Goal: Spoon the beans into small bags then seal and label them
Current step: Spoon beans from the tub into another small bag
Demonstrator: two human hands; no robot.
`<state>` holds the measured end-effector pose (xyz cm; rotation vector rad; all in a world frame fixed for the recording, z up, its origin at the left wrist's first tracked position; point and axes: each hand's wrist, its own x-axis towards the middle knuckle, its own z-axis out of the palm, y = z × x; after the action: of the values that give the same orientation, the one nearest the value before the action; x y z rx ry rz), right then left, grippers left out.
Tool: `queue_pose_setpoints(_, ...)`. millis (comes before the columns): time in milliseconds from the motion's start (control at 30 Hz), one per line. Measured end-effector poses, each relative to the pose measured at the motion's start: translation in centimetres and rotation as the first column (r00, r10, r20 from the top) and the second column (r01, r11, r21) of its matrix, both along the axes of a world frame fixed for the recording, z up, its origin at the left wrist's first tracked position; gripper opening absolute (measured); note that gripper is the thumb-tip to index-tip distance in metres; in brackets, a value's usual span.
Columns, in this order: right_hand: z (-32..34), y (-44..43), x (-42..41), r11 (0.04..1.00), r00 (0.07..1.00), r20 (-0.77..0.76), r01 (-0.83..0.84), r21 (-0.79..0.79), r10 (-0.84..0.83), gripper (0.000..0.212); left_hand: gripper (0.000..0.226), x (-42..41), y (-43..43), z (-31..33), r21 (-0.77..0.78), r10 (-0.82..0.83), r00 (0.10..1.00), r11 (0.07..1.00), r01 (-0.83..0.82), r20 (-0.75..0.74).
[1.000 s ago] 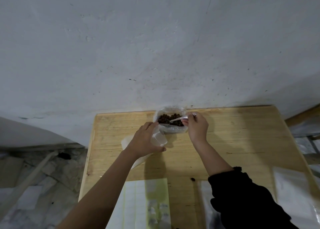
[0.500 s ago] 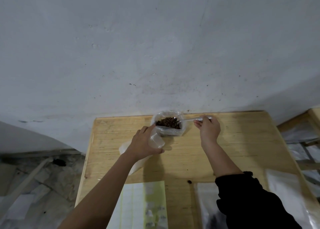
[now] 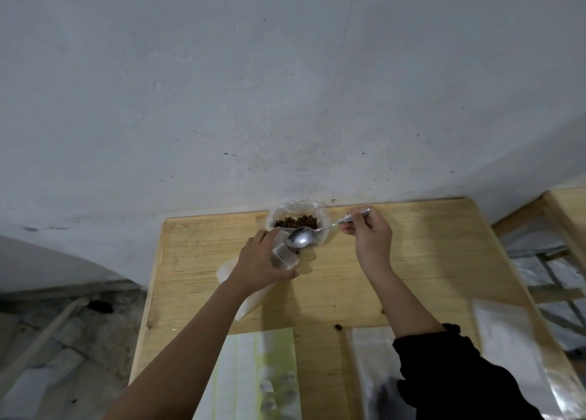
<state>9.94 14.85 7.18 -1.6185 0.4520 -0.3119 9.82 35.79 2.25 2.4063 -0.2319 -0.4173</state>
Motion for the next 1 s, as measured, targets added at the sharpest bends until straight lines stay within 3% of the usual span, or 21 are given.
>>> queue_pose_setpoints(133, 0.1, -0.7, 0.7, 0.992, 0.991, 0.053, 0.121, 0.045, -0.124, 0.026, 0.106, 0.0, 0.1, -0.1, 0.019, -0.021, 1.0, 1.0, 0.021, -0.001)
queue_pose_setpoints(233, -0.4, -0.7, 1.2, 0.991, 0.991, 0.052, 0.118, 0.06, -0.122, 0.021, 0.107, 0.2, 0.1, 0.0, 0.038, -0.025, 1.0, 0.999, 0.025, -0.005)
queue_pose_setpoints(467, -2.6, 0.8, 1.6, 0.998, 0.998, -0.038, 0.053, 0.039, -0.051, 0.014, 0.112, 0.3, 0.4, -0.5, 0.025, -0.049, 0.999, 0.998, 0.049, -0.005)
queue_pose_setpoints(733, -3.3, 2.3, 2.3, 0.979, 0.961, -0.272, 0.008, 0.204, 0.049, 0.014, 0.111, 0.2, 0.5, -0.7, 0.012, -0.07, 0.997, 0.997, 0.07, -0.008)
queue_pose_setpoints(1000, -1.9, 0.7, 2.4, 0.962, 0.964, -0.249, 0.152, 0.226, -0.094, 0.013, 0.107, 0.5, 0.4, -0.9, 0.017, -0.057, 0.997, 0.998, 0.057, -0.042)
